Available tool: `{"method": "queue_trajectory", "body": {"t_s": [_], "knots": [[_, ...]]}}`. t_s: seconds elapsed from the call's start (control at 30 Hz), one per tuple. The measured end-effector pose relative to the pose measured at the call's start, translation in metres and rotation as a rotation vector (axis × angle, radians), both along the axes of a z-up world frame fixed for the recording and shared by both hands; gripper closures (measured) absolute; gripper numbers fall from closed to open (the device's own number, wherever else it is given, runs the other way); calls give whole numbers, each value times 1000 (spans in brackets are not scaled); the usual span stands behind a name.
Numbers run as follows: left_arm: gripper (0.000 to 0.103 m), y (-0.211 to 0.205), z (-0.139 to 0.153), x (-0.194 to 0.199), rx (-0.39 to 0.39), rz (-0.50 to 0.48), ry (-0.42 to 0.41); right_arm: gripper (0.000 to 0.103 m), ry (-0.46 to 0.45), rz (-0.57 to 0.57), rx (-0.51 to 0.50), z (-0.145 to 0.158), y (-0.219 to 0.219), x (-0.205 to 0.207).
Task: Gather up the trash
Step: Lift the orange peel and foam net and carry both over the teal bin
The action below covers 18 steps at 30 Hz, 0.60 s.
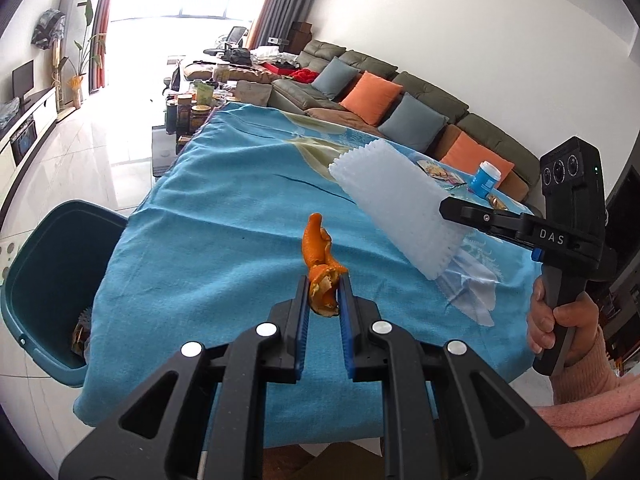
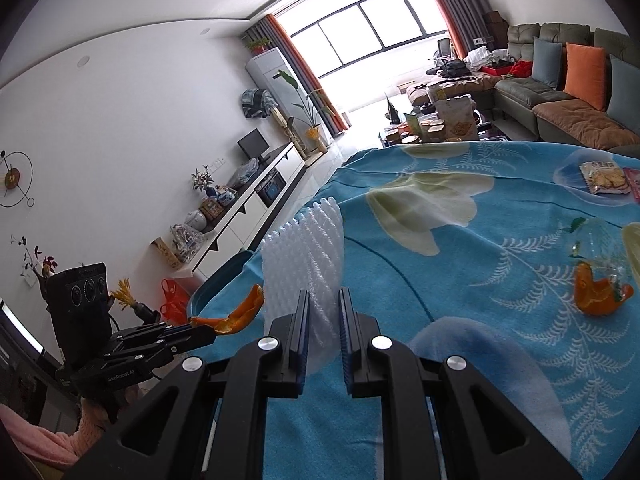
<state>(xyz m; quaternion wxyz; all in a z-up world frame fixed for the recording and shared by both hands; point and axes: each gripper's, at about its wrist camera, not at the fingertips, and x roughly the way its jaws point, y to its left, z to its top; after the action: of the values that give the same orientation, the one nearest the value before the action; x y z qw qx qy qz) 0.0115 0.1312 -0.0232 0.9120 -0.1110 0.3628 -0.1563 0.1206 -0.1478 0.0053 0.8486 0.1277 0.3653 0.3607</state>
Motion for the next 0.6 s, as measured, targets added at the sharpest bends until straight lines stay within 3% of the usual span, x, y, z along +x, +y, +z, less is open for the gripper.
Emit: {"method": "queue_trajectory", "body": {"t_s": [0.6], "knots": [[89,77,9,-32,3,194,-28,90,15,164,-32,6,85,6]]}}
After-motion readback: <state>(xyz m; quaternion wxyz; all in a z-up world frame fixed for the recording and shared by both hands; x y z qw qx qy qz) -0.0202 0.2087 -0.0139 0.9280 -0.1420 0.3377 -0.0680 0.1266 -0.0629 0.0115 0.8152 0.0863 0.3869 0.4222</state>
